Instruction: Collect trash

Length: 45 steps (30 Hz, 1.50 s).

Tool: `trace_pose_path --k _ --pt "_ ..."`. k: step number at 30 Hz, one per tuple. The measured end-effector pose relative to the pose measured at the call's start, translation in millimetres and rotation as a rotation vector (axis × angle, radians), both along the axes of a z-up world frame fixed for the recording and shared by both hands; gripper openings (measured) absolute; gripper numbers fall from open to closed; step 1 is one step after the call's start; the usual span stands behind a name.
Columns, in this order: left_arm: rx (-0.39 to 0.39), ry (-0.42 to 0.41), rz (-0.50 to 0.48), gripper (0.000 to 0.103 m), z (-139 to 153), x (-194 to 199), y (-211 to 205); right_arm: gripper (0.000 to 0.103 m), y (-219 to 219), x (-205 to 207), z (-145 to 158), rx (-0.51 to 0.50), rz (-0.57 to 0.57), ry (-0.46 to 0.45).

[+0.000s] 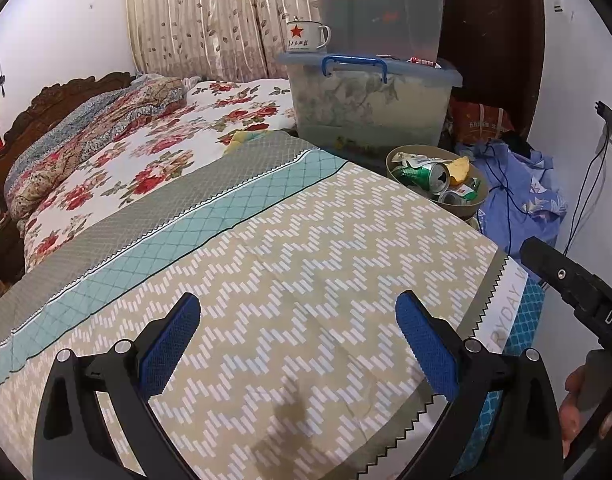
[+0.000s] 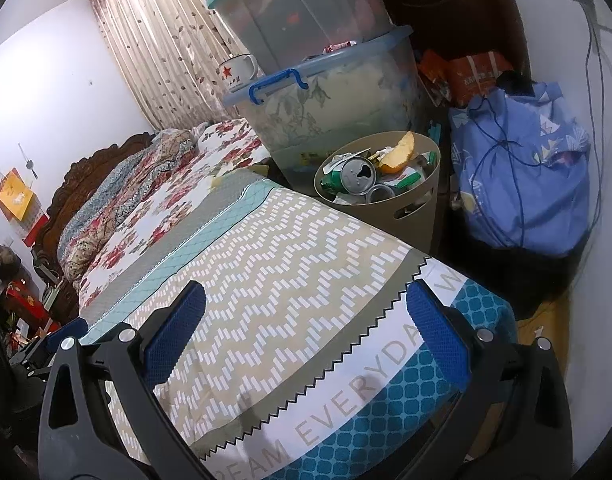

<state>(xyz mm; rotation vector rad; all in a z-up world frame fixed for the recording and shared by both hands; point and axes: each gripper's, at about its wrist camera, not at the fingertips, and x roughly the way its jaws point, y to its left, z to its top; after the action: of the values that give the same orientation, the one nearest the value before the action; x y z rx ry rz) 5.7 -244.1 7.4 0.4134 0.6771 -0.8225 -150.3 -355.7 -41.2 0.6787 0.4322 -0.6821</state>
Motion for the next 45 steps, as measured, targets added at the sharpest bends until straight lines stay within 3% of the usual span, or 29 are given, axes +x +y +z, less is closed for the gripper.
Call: trace_pose_path --k 16,30,45 --pt "0.001 -0.040 -0.014 0.094 12 -33 -2 0.099 -1 -35 6 0.014 -0.017 -0.053" --pt "0.022 -0.138 0.002 0.094 33 -85 3 0.099 6 -71 13 -0.006 -0.004 -0.126" --pt "-0.016 -0.105 0.089 0.094 35 -75 13 0.099 15 -75 20 -0.084 0.008 -0.092"
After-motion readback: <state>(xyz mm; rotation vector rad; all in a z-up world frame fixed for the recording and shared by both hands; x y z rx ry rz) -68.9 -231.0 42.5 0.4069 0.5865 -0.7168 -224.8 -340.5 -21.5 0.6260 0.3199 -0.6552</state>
